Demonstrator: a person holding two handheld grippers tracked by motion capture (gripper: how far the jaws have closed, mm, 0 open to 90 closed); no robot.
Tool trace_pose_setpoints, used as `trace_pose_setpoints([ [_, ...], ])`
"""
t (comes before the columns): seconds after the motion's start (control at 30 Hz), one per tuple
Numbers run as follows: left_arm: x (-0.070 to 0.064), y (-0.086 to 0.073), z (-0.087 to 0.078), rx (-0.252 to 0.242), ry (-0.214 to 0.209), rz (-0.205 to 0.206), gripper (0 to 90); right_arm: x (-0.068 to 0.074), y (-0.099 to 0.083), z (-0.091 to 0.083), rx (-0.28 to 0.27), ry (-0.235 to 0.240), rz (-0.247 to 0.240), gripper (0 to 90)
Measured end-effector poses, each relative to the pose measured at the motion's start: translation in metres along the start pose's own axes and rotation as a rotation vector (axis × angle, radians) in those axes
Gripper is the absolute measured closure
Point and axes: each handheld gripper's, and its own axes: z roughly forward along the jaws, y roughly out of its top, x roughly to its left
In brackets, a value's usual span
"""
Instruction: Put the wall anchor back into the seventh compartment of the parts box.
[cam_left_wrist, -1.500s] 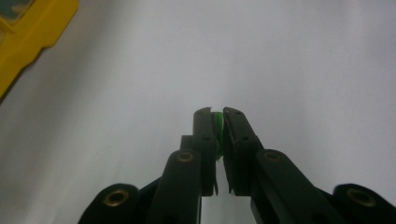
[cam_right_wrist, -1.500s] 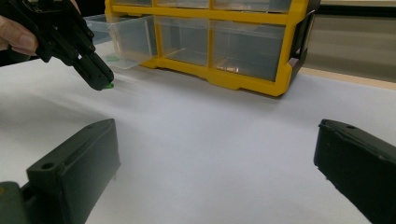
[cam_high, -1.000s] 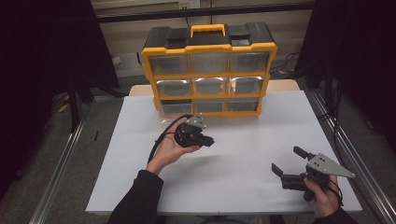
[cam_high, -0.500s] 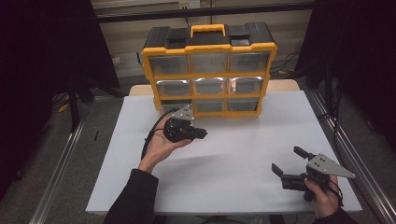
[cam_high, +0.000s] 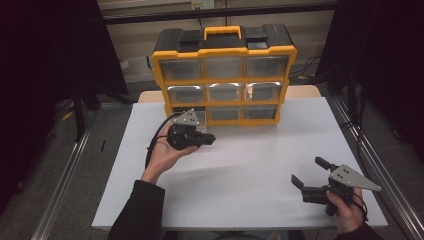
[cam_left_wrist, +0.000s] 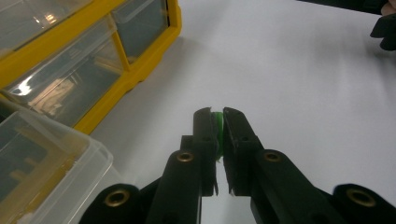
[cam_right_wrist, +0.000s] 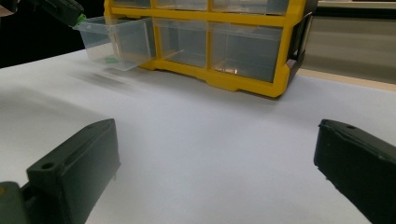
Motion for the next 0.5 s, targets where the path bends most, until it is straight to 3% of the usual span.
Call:
trace_pose_setpoints([
  [0.5,0.015,-0.001,-0.030,-0.013,0.059,-0.016,84.6,0.001,0.000,0.000,-0.007,0.001,0.000,0.0],
])
